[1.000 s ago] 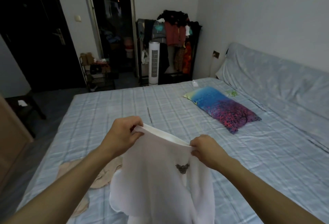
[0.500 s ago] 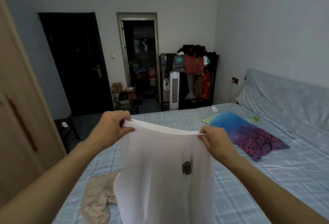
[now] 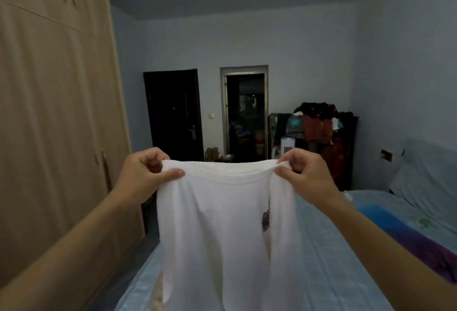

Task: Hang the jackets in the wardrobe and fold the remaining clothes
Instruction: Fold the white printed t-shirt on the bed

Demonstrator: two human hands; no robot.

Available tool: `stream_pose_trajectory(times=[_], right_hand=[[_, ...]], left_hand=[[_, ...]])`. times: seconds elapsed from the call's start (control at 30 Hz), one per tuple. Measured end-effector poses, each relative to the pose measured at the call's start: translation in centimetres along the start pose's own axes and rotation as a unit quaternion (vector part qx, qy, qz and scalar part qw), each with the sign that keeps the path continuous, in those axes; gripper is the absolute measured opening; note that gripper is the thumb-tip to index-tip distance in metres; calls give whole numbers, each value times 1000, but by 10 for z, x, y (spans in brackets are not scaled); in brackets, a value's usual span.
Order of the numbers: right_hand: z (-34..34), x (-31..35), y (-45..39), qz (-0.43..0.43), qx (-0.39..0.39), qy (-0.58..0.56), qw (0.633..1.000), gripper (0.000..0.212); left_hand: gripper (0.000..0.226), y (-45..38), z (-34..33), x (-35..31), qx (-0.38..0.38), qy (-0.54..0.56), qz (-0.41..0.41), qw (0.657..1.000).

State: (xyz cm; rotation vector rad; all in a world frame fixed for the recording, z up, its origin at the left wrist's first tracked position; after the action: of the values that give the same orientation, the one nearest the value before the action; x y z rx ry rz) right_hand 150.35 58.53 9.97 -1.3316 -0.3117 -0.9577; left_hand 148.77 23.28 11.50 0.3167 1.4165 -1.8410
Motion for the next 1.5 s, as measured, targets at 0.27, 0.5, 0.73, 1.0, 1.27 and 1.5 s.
stream_pose_trajectory(times=[0.27,0.5,0.73,1.0,1.27,1.5], right_hand=[[-33,-1,49,-75,33,-29,996,16],[-80,22,60,-66,34,-35,997,25],[-122,39,62,21,45,103,993,29],[-154,27,78,8,81,174,981,13],[-160,21,81,-90,143,-57,984,7],[-155,14,79,-142,189,-25,971,11]], left_hand=[[24,64,27,23,17,14,73,997],[12,82,66,36,29,-27,81,996],[35,84,106,55,37,-182,-20,982],[16,100,123,75,119,-230,-8,966],[5,109,137,82,302,31,169,938],[30,108,131,94,353,124,271,887]])
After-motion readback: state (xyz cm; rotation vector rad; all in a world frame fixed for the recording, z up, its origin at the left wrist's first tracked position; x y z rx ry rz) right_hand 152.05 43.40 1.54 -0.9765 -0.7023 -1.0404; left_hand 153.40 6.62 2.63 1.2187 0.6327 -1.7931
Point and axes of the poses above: each hand's wrist, its own y-axis away from the middle knuckle, its own z-axis out of the back of the hand, x = y × z, the point moved 3 cm from there along -y, towards the middle knuckle, and after that the axes turned 5 degrees about -y, right-handed, at the moved point
